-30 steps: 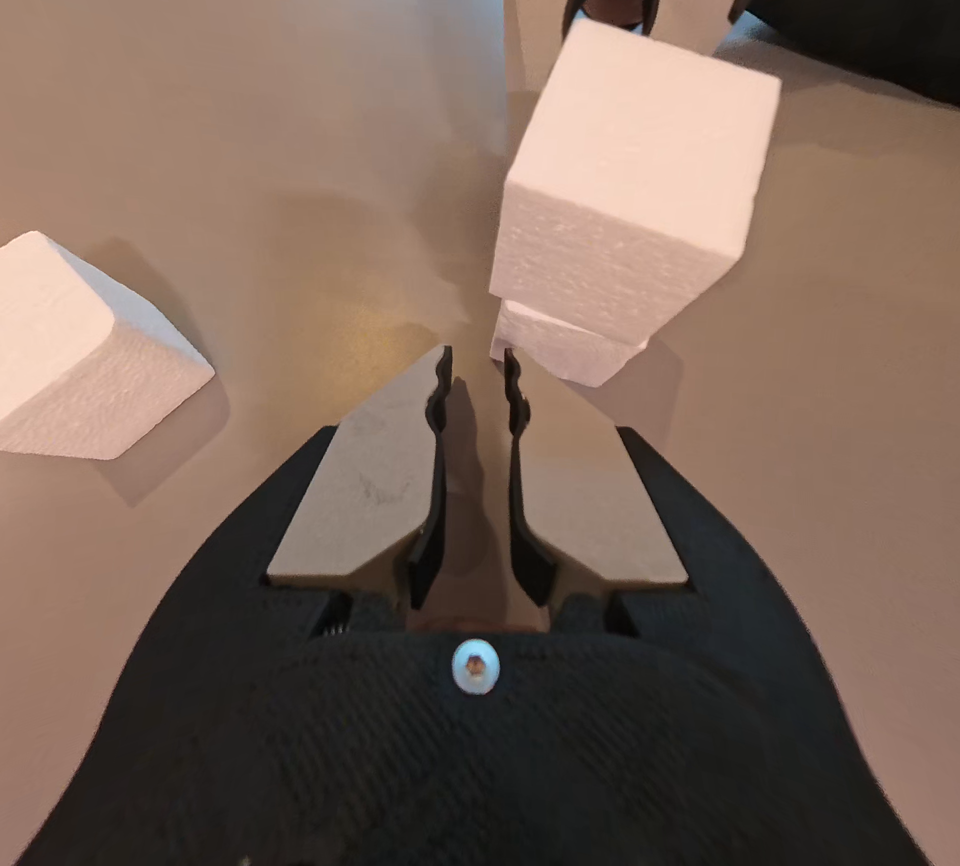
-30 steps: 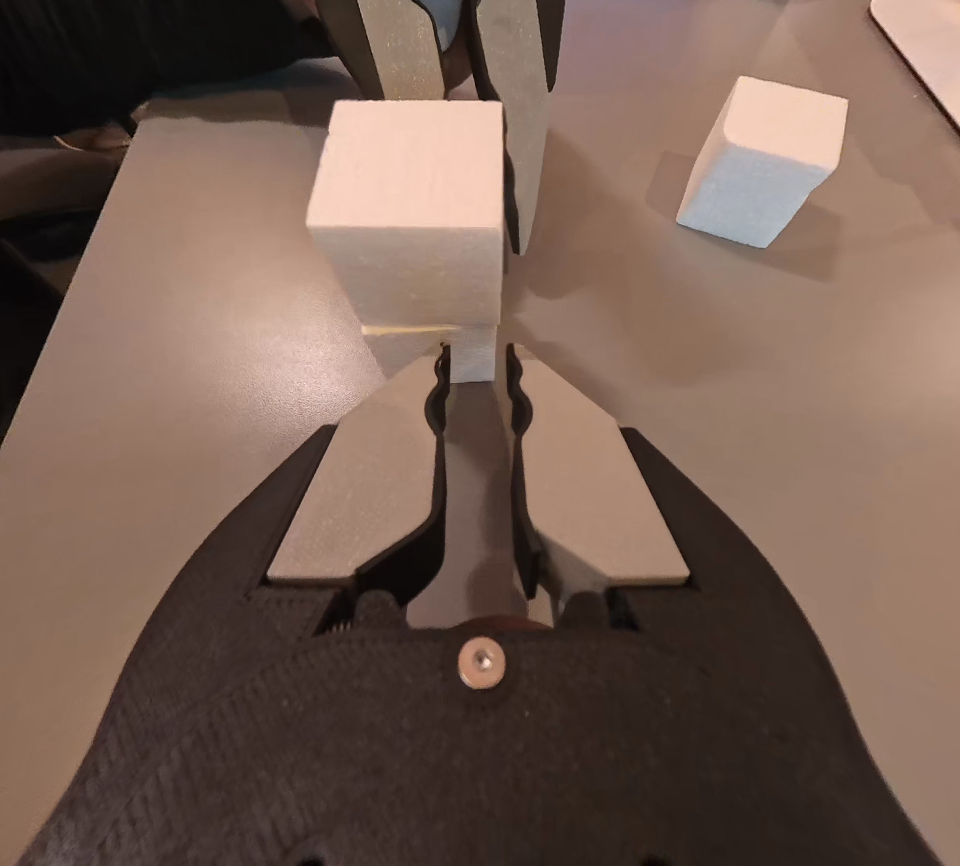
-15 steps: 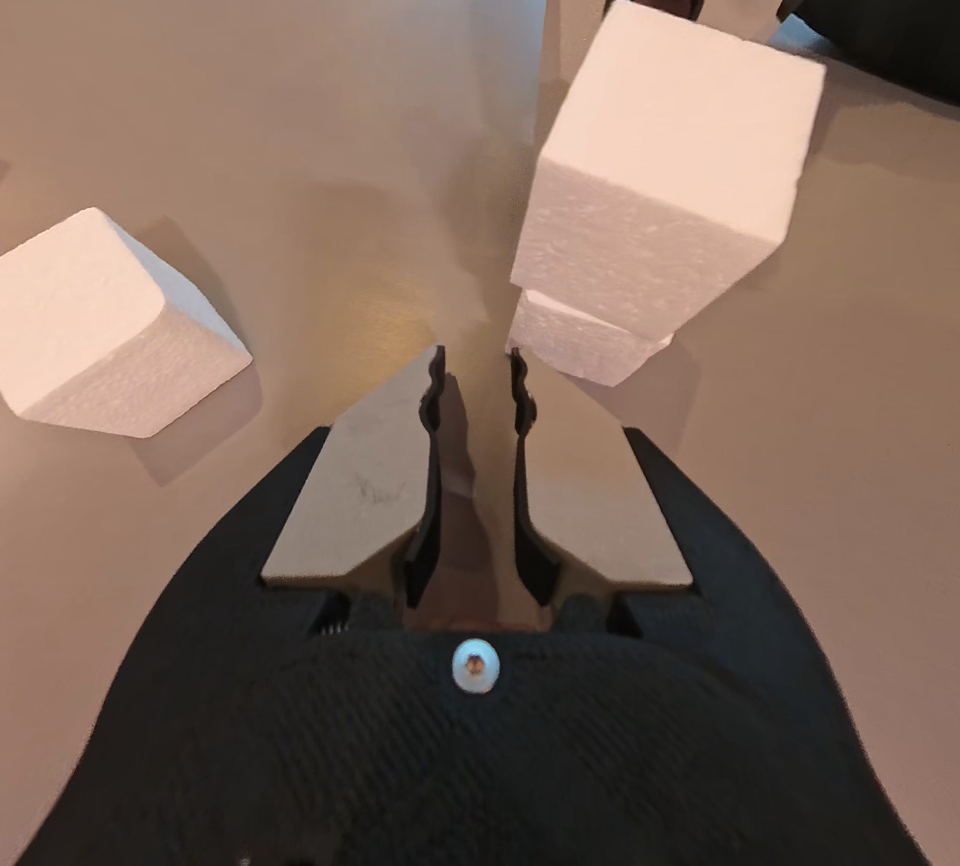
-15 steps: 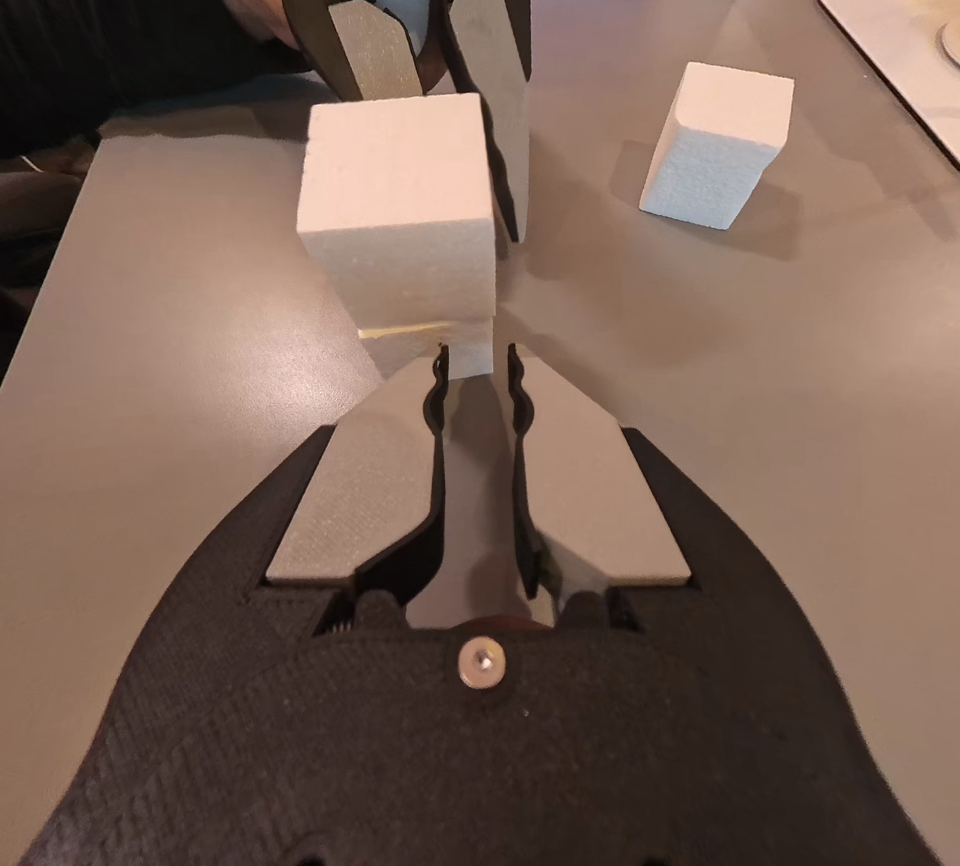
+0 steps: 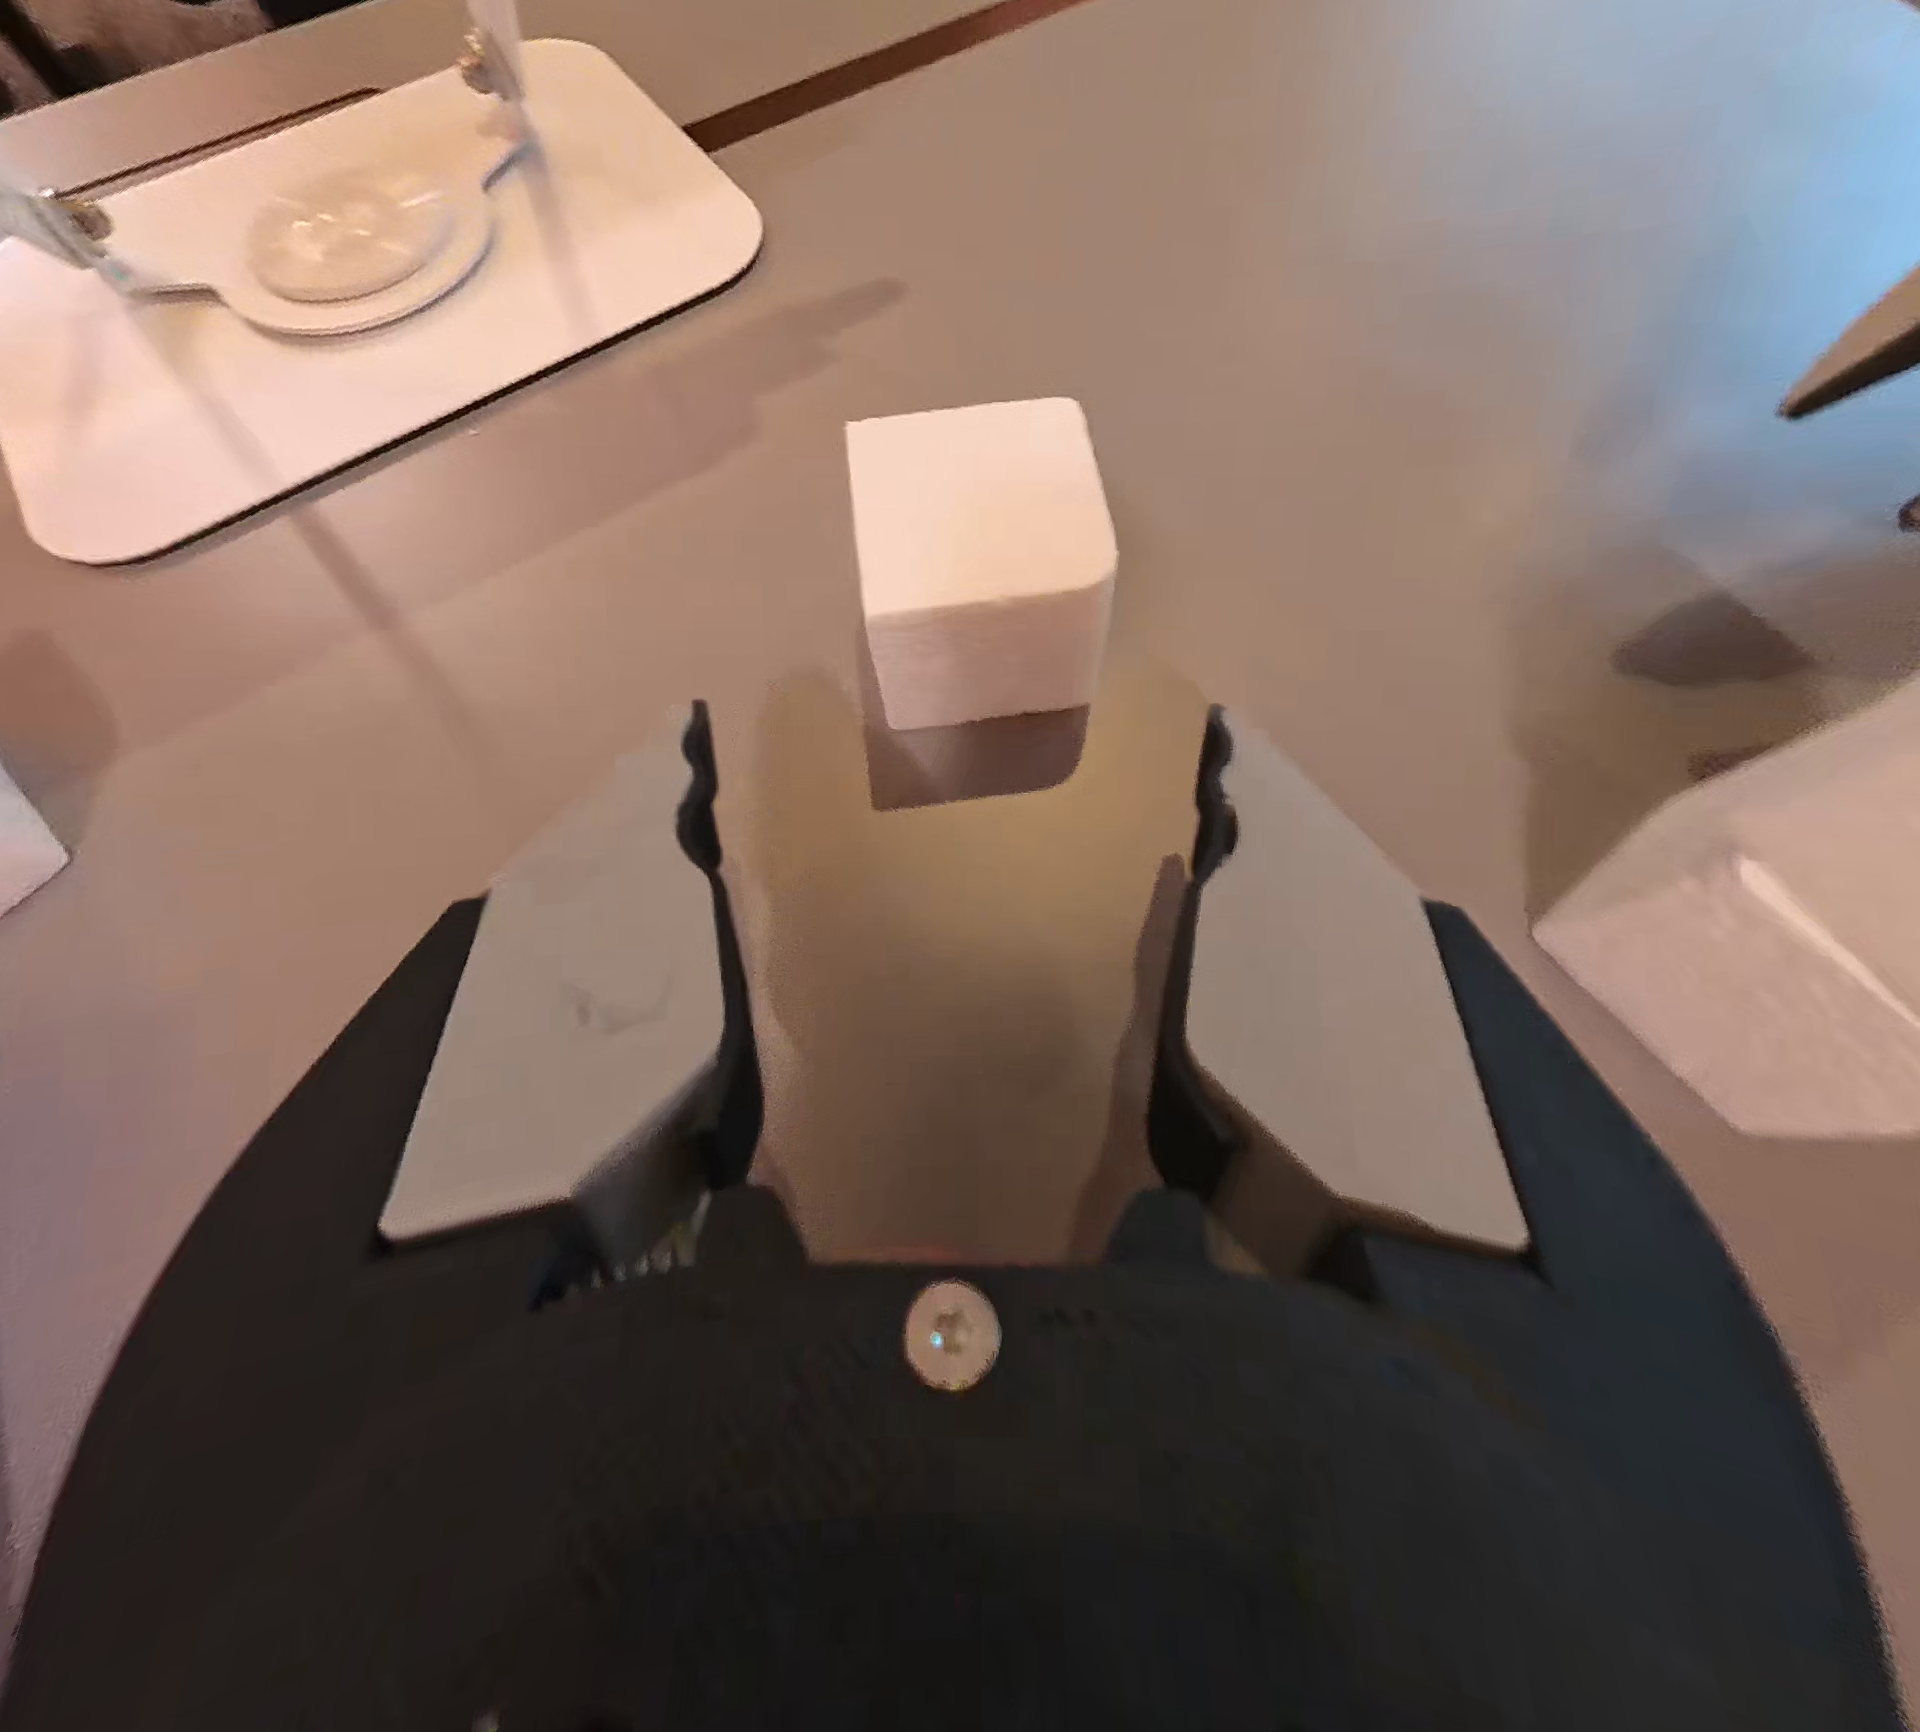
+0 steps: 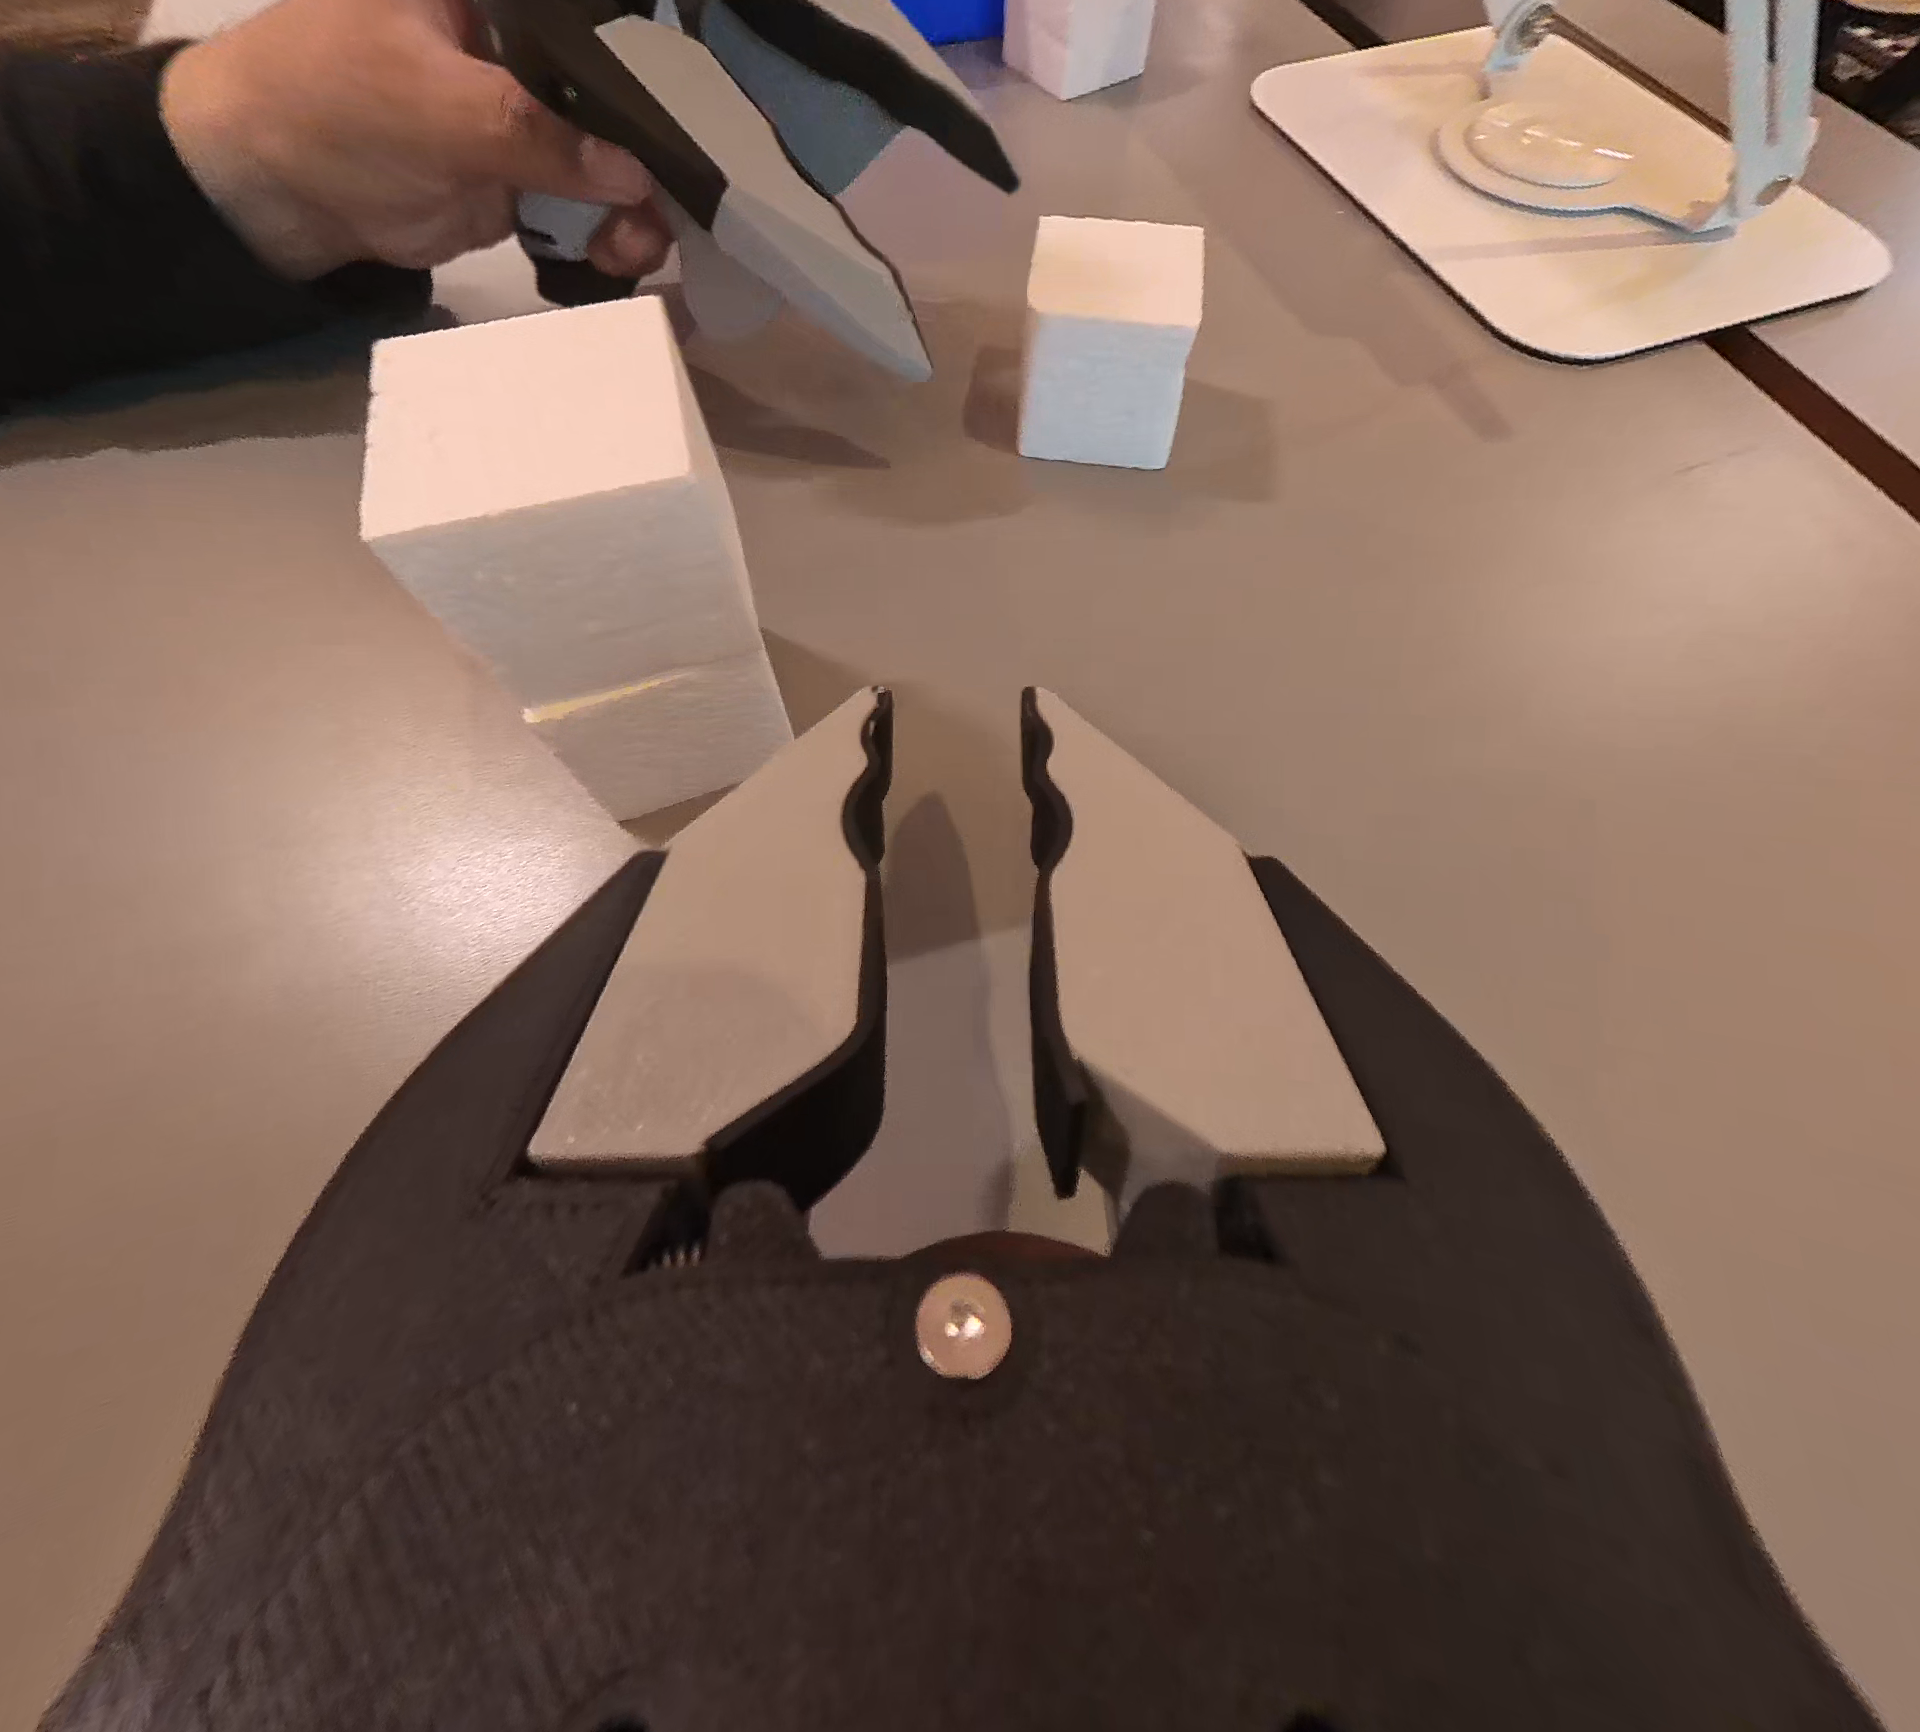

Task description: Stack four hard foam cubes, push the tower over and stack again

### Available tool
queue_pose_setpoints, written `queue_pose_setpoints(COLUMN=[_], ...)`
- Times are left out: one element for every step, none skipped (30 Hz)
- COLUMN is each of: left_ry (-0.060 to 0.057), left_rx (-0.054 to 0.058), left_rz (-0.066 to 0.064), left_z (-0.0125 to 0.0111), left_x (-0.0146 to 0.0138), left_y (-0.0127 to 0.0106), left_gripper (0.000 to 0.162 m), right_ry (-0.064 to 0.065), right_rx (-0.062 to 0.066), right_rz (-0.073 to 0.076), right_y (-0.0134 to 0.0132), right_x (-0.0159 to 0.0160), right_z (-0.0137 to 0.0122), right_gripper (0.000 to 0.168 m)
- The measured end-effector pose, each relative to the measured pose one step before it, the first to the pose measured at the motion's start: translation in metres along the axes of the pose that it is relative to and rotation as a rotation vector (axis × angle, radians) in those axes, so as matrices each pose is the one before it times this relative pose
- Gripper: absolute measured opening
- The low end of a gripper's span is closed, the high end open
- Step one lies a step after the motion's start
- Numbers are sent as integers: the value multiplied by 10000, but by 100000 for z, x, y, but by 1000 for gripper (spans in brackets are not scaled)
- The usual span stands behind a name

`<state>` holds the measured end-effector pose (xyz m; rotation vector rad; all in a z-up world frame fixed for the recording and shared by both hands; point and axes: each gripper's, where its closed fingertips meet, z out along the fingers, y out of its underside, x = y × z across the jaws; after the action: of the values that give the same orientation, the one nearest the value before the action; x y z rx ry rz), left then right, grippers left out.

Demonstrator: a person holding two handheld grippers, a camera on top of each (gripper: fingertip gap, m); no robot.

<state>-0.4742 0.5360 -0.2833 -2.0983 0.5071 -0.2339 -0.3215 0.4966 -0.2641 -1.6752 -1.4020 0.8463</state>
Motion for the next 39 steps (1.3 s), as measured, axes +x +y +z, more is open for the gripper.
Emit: queue_pose_setpoints(left_ry=[-175, -183, -178, -146, -113, -48, 20, 5, -59, -46, 11, 85, 160, 158, 54, 43, 22, -15, 23, 166, 392, 558, 586, 724, 978, 915, 580, 386, 318, 285, 362, 465, 506, 518, 489, 420, 355, 286, 208], left_rx=[19, -28, -29, -25, -24, -13, -12, -50, -109, -160, -223, -229, -131, -23, -7, -9, -5, 0, 14, 74, 192, 291, 364, 399, 321, 242, 273, 252, 194, 203, 227, 235, 233, 202, 157, 102, 44, -38, -117], left_rz=[-158, -93, -46, -32, -76, -112, -95, -46, 20, 100, 140, 141, 127, 95, 57, 71, 79, 83, 61, -17, -101, -159, -176, -122, -56, 12, 135, 226, 244, 242, 241, 227, 215, 245, 303, 360, 371, 328, 291], left_z=[238, 275, 302, 313, 325, 344, 360, 378, 393, 390, 330, 260, 149, 56, 34, 19, -32, -88, -152, -233, -366, -526, -675, -771, -800, -789, -757, -687, -578, -488, -377, -278, -170, -65, 28, 124, 184, 230, 277], left_x=[-216, -175, -148, -75, -36, 73, 179, 151, 46, 24, 74, 136, 206, 170, -29, -69, -120, -209, -211, -51, 217, 447, 507, 789, 1302, 1364, 1032, 867, 836, 826, 985, 1177, 1258, 1309, 1301, 1208, 1103, 956, 779], left_y=[-75, -22, -54, -92, -123, -171, -159, -77, 74, 198, 297, 282, 153, 12, -18, -3, 24, 55, 52, -41, -251, -430, -587, -684, -612, -512, -530, -509, -498, -546, -590, -623, -612, -549, -448, -345, -234, -76, 70], left_gripper=[98, 102, 105, 107, 107, 107, 107, 106, 104, 100, 95, 85, 65, 55, 55, 55, 55, 55, 55, 55, 55, 54, 54, 54, 54, 55, 55, 55, 55, 55, 55, 55, 55, 55, 55, 55, 55, 55, 55], right_ry=[97, 24, 23, 53, 71, 81, 86, 83, 70, 49, 35, 37, 41, 20, -3, -35, -47, -43, -9, -17, -61, -103, -140, -174, -230, -319, -387, -365, -302, -238, -203, -176, -158, -138, -127, -143, -228, -273, -252], right_rx=[-4, 53, 55, 35, 42, 45, 46, 48, 59, 64, 69, 95, 109, 105, 116, 119, 103, 88, 100, 101, 99, 125, 162, 183, 214, 224, 198, 188, 211, 201, 156, 122, 81, 69, 89, 103, 100, 70, 69], right_rz=[-12, -16, -8, 1, 8, 20, 30, 29, 27, 26, 26, 34, 47, 60, 79, 96, 98, 68, 38, 29, 45, 62, 75, 104, 158, 231, 285, 256, 155, 62, -2, -31, -47, -76, -107, -121, -131, -143, -198], right_y=[-43, -123, -135, -113, -137, -124, -109, -95, -102, -123, -123, -176, -182, -193, -200, -197, -172, -148, -164, -172, -180, -245, -313, -368, -430, -440, -405, -399, -428, -418, -373, -318, -246, -242, -263, -286, -287, -262, -291], right_x=[138, 8, 2, 46, 78, 98, 112, 127, 106, 71, 66, 77, 97, 77, 44, 10, -13, -22, 12, 0, -84, -145, -215, -278, -360, -485, -583, -577, -551, -529, -527, -530, -540, -532, -532, -582, -732, -823, -826], right_z=[3, -20, -23, -27, -38, -47, -57, -88, -99, -115, -127, -123, -122, -116, -109, -108, -106, -102, -124, -138, -145, -145, -146, -136, -122, -82, -43, -15, 11, 30, 71, 125, 175, 193, 205, 222, 227, 221, 212], right_gripper=[22, 23, 23, 23, 23, 23, 23, 23, 23, 23, 23, 22, 22, 22, 22, 22, 22, 22, 22, 22, 22, 22, 23, 25, 27, 30, 34, 39, 43, 44, 47, 50, 54, 58, 60, 62, 65, 70, 72])
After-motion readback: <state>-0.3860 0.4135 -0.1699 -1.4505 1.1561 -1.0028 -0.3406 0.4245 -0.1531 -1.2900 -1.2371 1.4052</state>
